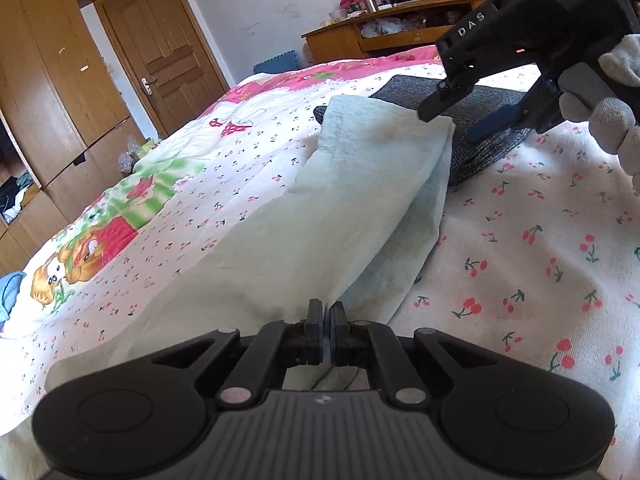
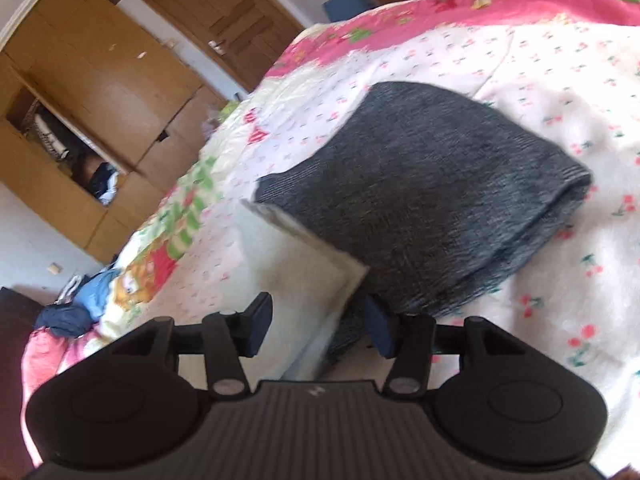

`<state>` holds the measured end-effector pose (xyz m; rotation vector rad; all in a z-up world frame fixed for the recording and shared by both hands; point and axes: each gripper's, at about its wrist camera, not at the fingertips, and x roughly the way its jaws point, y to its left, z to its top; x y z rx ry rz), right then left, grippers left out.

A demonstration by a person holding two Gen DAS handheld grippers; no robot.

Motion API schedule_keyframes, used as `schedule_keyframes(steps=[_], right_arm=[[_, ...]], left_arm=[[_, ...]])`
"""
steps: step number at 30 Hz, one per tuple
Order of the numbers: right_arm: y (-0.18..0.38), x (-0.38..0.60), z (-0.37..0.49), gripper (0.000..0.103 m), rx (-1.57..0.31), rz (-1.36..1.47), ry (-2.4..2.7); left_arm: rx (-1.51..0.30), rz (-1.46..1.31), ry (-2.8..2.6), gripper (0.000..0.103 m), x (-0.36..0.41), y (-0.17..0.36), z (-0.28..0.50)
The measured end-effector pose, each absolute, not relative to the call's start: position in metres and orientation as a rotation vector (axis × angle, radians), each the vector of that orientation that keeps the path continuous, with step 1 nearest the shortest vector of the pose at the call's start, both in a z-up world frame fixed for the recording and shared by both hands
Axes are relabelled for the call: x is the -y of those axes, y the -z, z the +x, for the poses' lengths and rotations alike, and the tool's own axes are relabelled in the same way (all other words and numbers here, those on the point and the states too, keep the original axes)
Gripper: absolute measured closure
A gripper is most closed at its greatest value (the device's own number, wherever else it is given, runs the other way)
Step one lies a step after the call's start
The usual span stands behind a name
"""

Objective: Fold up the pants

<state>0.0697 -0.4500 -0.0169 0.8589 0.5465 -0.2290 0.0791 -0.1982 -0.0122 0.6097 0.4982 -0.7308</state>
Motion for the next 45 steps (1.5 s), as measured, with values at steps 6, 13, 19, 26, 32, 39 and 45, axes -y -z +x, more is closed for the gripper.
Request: schedule_keyframes(steps=[6, 13, 19, 26, 32, 39, 45], right_arm=[[0.03, 0.447, 0.071, 0.05, -0.595, 0.92, 0.239], [0.045, 0.447, 0.084, 0.05, -0.593, 1.015, 0.187], [0.042, 0.447, 0.088, 0.077, -0.613, 0.968, 0.188], [0.021, 0.434, 0.079, 0.074, -0.578, 0.95, 0.129], [0.041, 0.441, 0.113, 0.08, -0.649, 1.012, 0.159], [-0.001, 0.451, 0.057, 0.098, -0.408, 1.012, 0.153], [0.02, 0.448, 0.066, 0.098, -0.514, 0.958, 0.226]], left_arm=[[-0.488, 0.616, 0.755, 0.082, 0.195, 0.01, 0.074], [-0.501, 0.634, 0.851, 0.081, 0.198, 0.012, 0.064], [-0.529, 0.618, 0.956, 0.081, 0.204, 0.011, 0.059], [-0.578, 0.532, 0.948, 0.08, 0.18, -0.001, 0.061], [-0.571, 0.54, 0.883, 0.077, 0.17, -0.001, 0.068], [-0.553, 0.428, 0.844, 0.052, 0.149, -0.009, 0.083], [-0.695, 0.459, 0.888, 0.053, 0.146, 0.01, 0.087]])
